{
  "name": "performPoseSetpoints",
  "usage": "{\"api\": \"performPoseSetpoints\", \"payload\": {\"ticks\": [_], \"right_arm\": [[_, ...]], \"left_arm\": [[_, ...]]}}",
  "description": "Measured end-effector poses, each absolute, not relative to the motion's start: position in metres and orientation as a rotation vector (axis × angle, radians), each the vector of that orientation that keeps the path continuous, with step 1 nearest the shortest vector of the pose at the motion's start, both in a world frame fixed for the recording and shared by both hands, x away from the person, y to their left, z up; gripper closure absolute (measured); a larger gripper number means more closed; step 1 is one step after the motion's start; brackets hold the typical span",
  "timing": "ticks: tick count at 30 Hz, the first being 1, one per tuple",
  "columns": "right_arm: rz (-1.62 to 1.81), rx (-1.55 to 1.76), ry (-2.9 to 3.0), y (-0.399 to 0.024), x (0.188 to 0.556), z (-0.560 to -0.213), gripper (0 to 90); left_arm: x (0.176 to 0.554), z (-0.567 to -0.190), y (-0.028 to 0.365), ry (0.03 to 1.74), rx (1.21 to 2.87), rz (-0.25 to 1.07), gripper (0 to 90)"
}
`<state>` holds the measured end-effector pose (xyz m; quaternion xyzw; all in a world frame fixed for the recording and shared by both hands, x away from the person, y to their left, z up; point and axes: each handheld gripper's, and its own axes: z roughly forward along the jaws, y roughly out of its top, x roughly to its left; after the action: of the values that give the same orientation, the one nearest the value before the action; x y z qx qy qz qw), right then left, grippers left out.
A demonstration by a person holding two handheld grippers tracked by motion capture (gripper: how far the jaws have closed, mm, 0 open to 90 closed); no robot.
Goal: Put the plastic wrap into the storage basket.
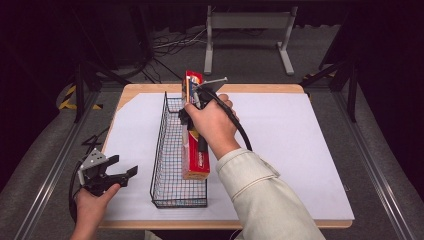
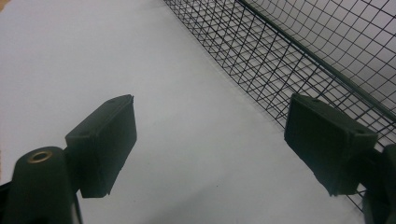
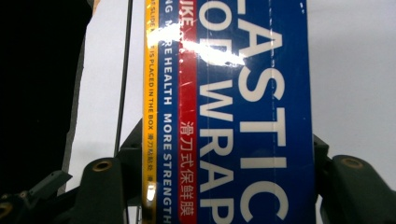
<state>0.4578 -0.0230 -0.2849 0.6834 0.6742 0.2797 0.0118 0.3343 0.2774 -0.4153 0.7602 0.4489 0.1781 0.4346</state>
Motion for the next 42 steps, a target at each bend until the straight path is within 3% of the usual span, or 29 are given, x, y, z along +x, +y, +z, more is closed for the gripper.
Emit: {"api": "performPoseSetpoints", "payload": {"ticks": [42], "right_arm": [[0.796, 2.105, 2.056, 0.011, 0.457, -0.354, 39.9]], "left_arm": [[0.335, -0.416, 0.279, 1.128, 1.892, 0.441, 17.5]]}}
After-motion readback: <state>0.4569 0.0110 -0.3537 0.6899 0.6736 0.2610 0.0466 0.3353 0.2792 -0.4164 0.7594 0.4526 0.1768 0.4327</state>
